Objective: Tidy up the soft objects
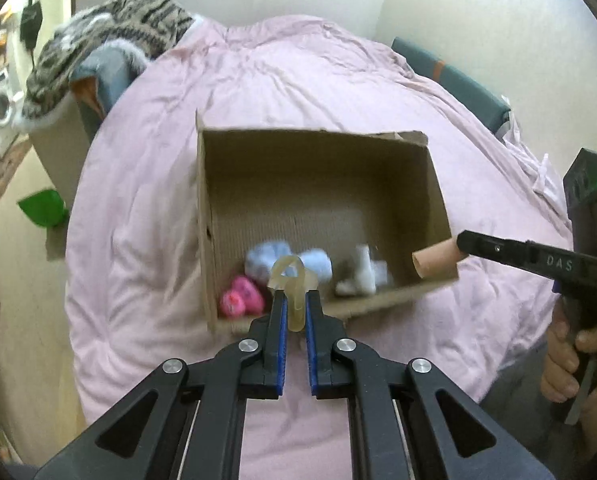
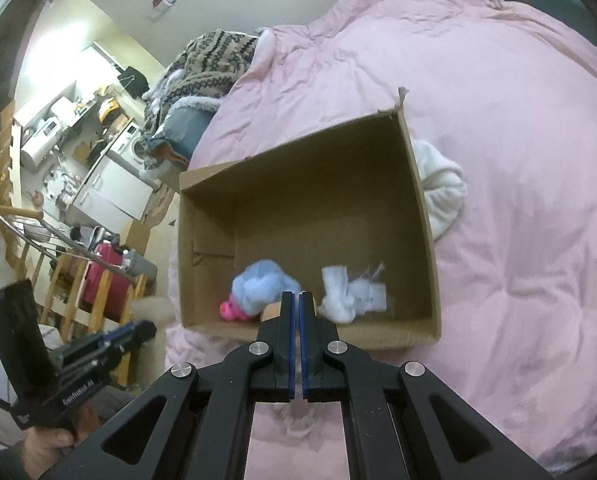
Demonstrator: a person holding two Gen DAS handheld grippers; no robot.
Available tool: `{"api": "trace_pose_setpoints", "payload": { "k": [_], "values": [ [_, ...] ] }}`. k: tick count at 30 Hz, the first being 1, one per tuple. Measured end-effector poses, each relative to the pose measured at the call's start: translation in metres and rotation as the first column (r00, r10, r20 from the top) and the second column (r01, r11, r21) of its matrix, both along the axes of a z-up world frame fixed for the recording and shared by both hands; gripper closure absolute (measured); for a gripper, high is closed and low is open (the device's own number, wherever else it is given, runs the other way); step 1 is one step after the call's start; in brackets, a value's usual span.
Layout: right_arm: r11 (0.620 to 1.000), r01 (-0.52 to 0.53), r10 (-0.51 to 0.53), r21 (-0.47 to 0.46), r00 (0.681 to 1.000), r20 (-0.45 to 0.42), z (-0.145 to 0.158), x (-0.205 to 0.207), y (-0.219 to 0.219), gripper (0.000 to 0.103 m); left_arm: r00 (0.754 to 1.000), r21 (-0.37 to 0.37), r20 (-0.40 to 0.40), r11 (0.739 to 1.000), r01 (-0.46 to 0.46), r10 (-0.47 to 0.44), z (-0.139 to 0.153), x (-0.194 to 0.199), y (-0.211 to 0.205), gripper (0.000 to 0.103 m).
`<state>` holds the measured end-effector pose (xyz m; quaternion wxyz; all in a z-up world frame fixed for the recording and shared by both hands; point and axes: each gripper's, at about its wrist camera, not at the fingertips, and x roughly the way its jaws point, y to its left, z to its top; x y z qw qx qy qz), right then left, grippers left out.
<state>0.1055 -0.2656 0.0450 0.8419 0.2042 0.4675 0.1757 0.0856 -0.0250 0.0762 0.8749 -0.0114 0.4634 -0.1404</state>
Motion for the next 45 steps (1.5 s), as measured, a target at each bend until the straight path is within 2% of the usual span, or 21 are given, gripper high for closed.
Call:
{"api": "trace_pose_setpoints", "payload": {
  "k": [3,7,10,16,20,31,43,45],
  "values": [
    [1.000,0.005,-0.005,-0.005,1.000,-0.003,-0.008,0.010,-0.002,0.099,1.000,0.003,0.016,1.000,0.012,-0.012,-0.008,0.012,-0.006,0.095],
    [1.000,0.029,-0.030,-0.009,0.999,-0.030,-0.025,0.018,-0.003,0.099,1.000,0.065,0.030,0.998,0.008,-0.010,-0.028,0.019,-0.013,0.095],
    [0.999,0.030,-0.031,-0.027,0.999,-0.045,-0.035,0.020,-0.001,0.099,1.000,0.082,0.022,0.997,0.006,-0.007,-0.039,0.020,-0.014,0.095],
    [0.997,0.010,-0.014,-0.076,0.999,-0.044,-0.045,0.020,0.008,0.099,0.997,0.117,0.050,0.991,-0.061,0.056,-0.046,0.025,-0.004,0.094],
    [0.996,-0.003,-0.001,-0.094,0.999,-0.041,-0.046,0.015,0.013,0.099,0.997,0.084,0.046,0.994,-0.069,0.065,-0.048,0.023,0.000,0.094],
    [0.989,-0.037,0.033,-0.140,0.999,-0.031,-0.047,0.014,0.025,0.099,0.997,0.124,0.077,0.992,-0.034,0.025,-0.047,0.016,-0.012,0.094],
    [0.995,-0.015,0.012,-0.102,1.000,-0.021,-0.044,0.013,0.017,0.098,0.998,0.119,0.058,0.992,-0.047,0.040,-0.050,0.018,-0.013,0.094],
    [0.995,-0.005,0.003,-0.100,1.000,-0.020,-0.043,0.013,0.014,0.094,0.998,0.115,0.054,0.992,-0.046,0.040,-0.050,0.018,-0.013,0.094]
  ]
}}
